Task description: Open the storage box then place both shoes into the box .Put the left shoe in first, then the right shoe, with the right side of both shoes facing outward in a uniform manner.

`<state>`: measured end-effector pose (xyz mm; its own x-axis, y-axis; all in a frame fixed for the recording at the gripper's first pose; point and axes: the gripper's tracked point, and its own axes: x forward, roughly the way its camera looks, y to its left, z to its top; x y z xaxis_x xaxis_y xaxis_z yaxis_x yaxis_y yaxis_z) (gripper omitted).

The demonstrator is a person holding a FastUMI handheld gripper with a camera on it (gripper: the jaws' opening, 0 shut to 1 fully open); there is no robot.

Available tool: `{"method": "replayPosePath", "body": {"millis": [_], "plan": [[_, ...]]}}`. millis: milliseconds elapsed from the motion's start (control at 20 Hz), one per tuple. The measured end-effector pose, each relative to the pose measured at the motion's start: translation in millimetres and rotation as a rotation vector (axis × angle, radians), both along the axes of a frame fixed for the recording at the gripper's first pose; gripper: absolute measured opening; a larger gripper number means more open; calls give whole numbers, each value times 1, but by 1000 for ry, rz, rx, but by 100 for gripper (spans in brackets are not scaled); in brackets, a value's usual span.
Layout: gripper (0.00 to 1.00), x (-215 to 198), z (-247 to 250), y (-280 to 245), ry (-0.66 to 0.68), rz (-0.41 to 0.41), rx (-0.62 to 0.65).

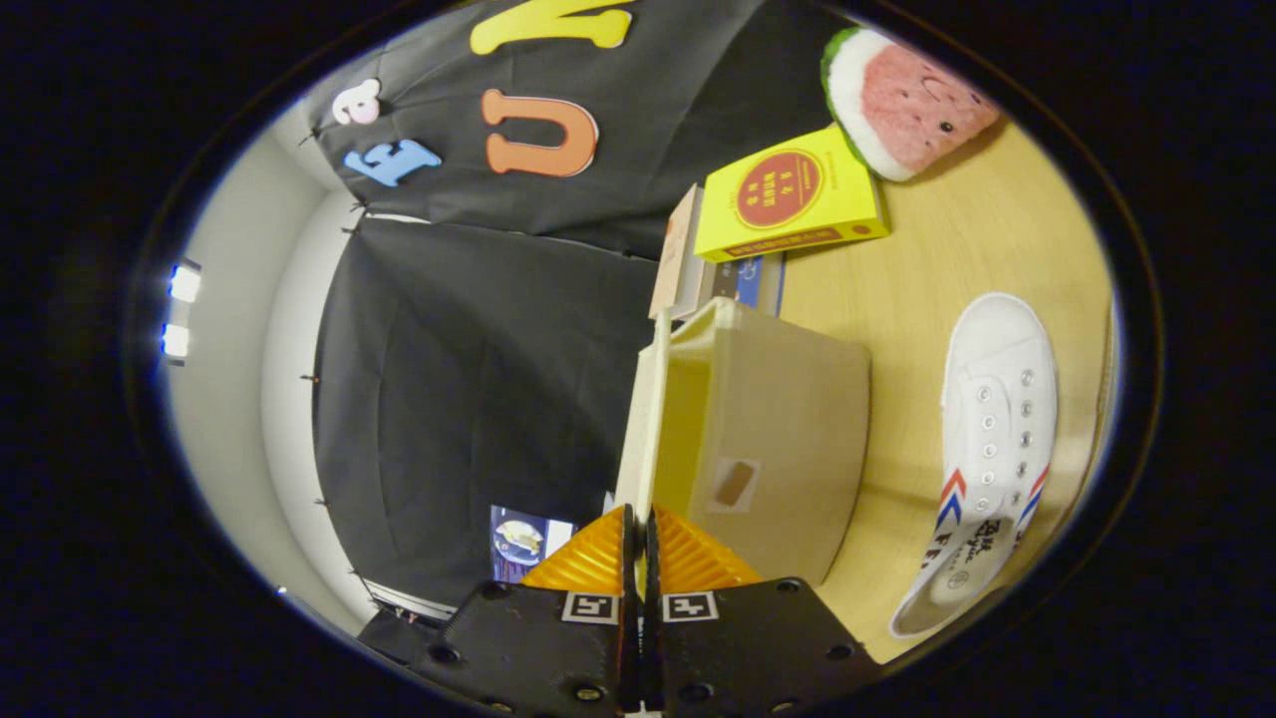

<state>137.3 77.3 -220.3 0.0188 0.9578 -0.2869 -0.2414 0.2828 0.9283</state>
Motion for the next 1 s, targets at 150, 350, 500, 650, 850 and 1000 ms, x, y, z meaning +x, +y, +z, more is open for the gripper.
{"method": "replayPosePath", "body": {"millis": [150,350,500,650,850,1000], "plan": [[1,-7,32,12,-52,-2,8],[1,-5,65,47,-114,-7,-18],[2,-1,91,83,-105,-18,-6],[2,5,111,126,-94,-40,-15],[4,-1,130,188,-80,-22,-18],[4,-10,128,234,-91,8,-62]]}}
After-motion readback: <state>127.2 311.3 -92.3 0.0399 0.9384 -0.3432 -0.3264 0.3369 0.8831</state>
